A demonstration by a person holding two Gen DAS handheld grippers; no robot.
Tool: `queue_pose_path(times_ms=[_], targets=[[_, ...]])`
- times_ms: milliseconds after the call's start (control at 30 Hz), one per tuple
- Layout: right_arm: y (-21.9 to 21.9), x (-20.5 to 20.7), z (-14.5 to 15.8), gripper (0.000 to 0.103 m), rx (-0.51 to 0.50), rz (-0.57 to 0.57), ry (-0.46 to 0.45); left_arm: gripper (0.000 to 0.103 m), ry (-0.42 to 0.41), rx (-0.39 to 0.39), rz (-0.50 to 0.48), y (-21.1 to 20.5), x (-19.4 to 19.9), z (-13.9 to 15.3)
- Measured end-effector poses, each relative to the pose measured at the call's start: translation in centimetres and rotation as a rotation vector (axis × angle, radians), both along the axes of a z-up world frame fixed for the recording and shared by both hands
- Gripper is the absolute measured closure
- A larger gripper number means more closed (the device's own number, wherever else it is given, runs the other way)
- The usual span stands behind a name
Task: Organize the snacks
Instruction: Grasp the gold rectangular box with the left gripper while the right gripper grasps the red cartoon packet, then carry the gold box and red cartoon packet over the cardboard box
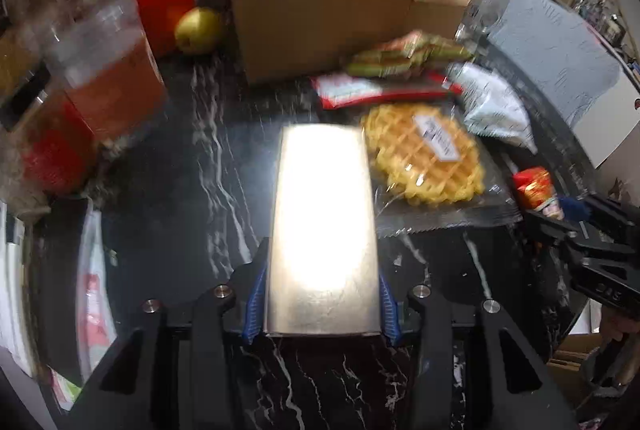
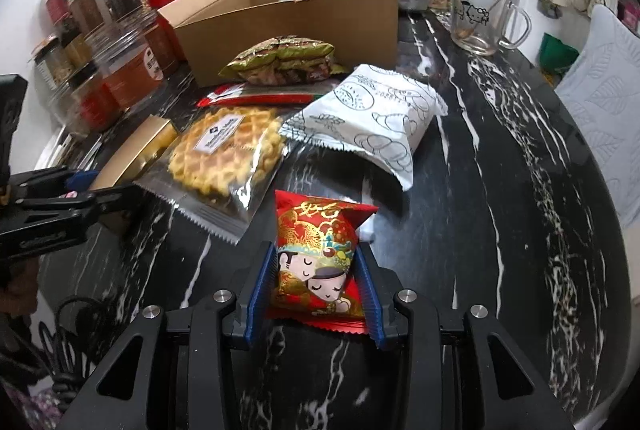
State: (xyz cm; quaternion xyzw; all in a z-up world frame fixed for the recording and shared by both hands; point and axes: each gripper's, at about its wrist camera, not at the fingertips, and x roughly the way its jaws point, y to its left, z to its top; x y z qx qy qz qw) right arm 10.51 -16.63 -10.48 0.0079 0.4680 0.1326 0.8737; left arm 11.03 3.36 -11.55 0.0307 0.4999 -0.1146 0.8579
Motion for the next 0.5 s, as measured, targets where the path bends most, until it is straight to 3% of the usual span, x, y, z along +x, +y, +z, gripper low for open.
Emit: queue_pose_path(times_ms=[67,167,400,500], targets=[[0.2,0.1,-0.1,0.056,-0.024,-0.004,-0.014,0.047,-0.024,0.041,0.009,-0.6,0.4,-0.2],[0.5,0.4,-0.1,0.045,-0.041,-0.011,-0.025,0.040,-0.027,0.033,0.026,-0.8,1.0,-0.4],[0.8,0.8,-0.2,0.044,-0.051,-0.020,-0.048,0.039,-0.071,0.013,0.084,-0.2,1.9,-0.6],[1.1,0.7,-0.3,0.044,-0.071,-0.015,-0.060,0.043,-0.082,0.023,0.093,-0.1,1.9,-0.7]])
